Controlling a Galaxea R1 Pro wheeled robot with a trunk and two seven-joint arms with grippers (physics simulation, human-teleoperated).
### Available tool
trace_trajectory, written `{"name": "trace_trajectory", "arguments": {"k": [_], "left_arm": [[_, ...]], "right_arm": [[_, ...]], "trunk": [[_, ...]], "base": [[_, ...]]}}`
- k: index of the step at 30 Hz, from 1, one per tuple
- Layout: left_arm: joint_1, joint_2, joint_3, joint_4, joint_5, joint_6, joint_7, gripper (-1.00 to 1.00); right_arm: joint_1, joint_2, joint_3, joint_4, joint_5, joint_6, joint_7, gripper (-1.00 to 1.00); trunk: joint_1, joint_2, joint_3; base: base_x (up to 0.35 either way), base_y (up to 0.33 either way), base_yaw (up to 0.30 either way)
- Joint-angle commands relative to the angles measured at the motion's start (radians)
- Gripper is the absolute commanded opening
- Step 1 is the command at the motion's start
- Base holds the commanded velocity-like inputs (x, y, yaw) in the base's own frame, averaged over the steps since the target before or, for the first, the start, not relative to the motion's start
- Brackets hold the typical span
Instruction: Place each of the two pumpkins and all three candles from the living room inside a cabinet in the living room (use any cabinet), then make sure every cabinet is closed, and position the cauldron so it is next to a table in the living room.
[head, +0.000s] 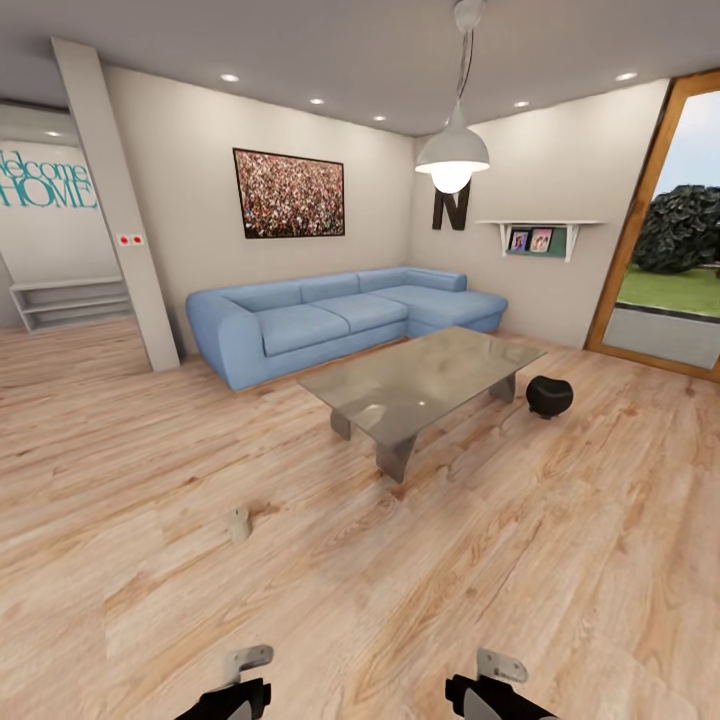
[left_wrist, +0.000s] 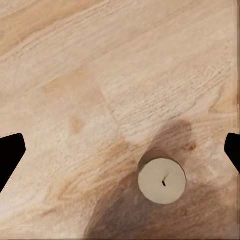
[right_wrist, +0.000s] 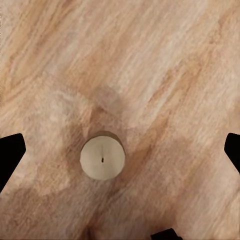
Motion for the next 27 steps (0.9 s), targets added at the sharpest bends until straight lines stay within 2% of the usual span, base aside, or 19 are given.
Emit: {"name": "trace_trajectory", "arguments": {"k": [1, 17, 22, 27], "left_arm": [[0.000, -0.002, -0.009, 0.000, 0.004, 0.004, 0.002, 1.00], [0.000, -0.010, -0.014, 0.006, 0.003, 0.012, -0.014, 1.00], [0.000, -0.009, -0.016, 0.006, 0.004, 0.014, -0.094, 1.00], [0.000, -0.009, -0.016, 0.006, 0.004, 0.014, -0.114, 1.00]], "right_arm": [[0.000, 0.000, 0.010, -0.002, -0.004, 0.006, -0.006, 1.00], [0.000, 0.003, 0.015, -0.002, -0.004, -0.002, 0.006, 1.00], [0.000, 0.003, 0.015, -0.002, -0.003, -0.002, 0.006, 1.00], [0.000, 0.003, 0.015, -0.002, -0.003, -0.004, 0.006, 1.00]], "trunk": [[0.004, -0.008, -0.004], [0.065, -0.120, -0.054], [0.084, -0.155, -0.070], [0.103, -0.190, -0.086]], "base": [[0.000, 0.000, 0.000], [0.000, 0.000, 0.000], [0.000, 0.000, 0.000], [0.000, 0.000, 0.000]]}}
